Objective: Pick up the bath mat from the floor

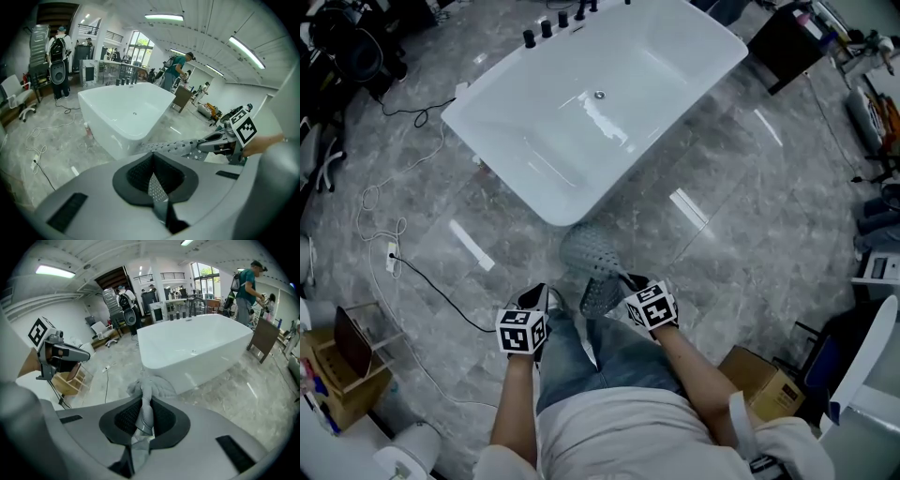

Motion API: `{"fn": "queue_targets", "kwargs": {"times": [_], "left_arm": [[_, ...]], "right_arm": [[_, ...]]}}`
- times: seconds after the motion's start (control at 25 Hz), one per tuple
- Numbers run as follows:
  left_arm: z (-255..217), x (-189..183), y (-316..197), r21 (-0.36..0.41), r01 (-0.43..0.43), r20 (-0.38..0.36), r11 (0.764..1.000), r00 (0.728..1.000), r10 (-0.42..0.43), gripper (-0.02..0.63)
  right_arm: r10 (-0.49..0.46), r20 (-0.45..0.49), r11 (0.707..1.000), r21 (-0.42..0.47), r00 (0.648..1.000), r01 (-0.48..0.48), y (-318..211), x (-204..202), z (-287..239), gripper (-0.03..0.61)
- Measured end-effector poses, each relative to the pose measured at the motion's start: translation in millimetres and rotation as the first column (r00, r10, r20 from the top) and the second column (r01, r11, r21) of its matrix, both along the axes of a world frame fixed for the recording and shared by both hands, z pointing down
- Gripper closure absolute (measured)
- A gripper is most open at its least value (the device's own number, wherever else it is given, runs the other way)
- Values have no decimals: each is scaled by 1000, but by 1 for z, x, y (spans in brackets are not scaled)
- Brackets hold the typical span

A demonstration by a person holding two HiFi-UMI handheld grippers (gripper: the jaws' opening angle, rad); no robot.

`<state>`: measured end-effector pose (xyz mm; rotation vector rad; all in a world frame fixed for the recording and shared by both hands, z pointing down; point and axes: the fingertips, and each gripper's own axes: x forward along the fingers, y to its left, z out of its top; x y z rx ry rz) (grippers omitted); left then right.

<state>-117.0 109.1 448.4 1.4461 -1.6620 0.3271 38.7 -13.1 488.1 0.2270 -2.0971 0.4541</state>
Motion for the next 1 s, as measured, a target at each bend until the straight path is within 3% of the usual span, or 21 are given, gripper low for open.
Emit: {"fn": "queue_targets", "kwargs": {"times": [0.52,1.0], "left_arm": [[-92,-14,-26,107,-67,52,992,997,62,597],[-195,-40,-74,245,-172,145,954,980,139,597]], "right_arm": [[65,99,993,94,993,-74,-30,-8,-108,522],[159,244,965,165,957,-202,-66,-25,-216,522]]}}
